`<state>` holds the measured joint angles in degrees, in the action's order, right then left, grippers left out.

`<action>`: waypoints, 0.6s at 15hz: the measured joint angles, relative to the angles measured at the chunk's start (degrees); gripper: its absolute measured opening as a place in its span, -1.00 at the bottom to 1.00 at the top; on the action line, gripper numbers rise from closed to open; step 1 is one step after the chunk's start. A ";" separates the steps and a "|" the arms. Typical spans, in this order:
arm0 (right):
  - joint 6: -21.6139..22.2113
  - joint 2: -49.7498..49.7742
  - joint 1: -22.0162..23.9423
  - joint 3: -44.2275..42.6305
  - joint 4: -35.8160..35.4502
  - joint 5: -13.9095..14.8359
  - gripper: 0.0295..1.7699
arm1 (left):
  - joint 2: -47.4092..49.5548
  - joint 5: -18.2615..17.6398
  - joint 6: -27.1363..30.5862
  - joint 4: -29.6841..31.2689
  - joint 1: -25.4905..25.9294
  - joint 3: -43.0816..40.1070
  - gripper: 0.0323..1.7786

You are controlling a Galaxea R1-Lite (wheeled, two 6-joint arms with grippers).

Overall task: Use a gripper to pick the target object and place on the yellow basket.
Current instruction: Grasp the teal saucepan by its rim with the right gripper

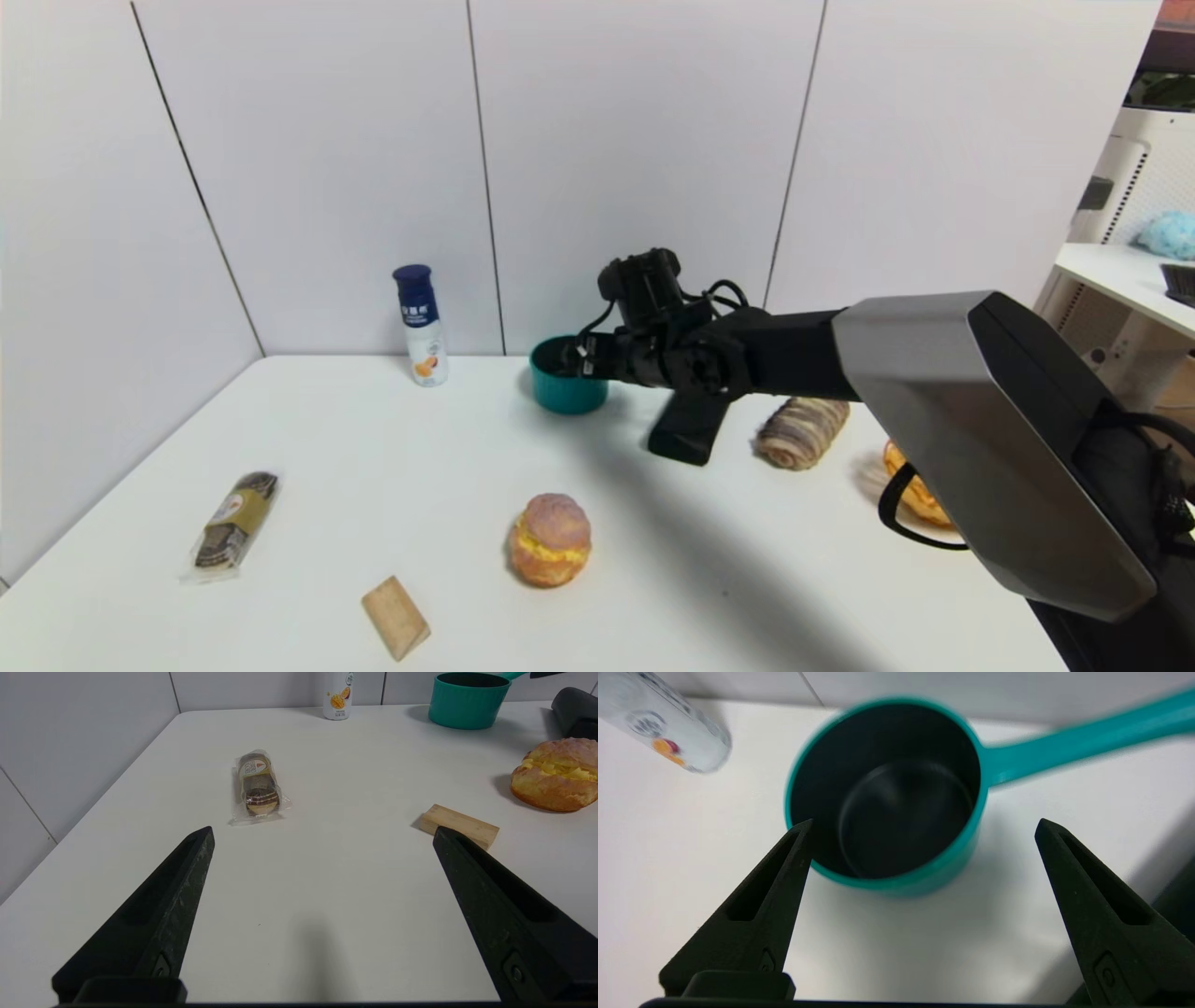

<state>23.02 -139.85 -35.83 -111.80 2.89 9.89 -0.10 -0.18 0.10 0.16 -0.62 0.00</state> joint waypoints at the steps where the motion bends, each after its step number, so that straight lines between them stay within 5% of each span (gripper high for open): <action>1: 1.46 -0.12 -0.11 0.00 2.29 0.11 0.85 | 0.00 0.00 0.00 0.00 0.00 0.00 0.90; 9: 2.80 -1.24 -0.09 0.00 4.05 0.20 0.90 | 0.00 0.00 -0.02 0.00 0.00 0.00 0.90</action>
<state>25.82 -141.09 -35.91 -111.80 6.94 10.08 -0.10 -0.18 0.07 0.16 -0.62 0.00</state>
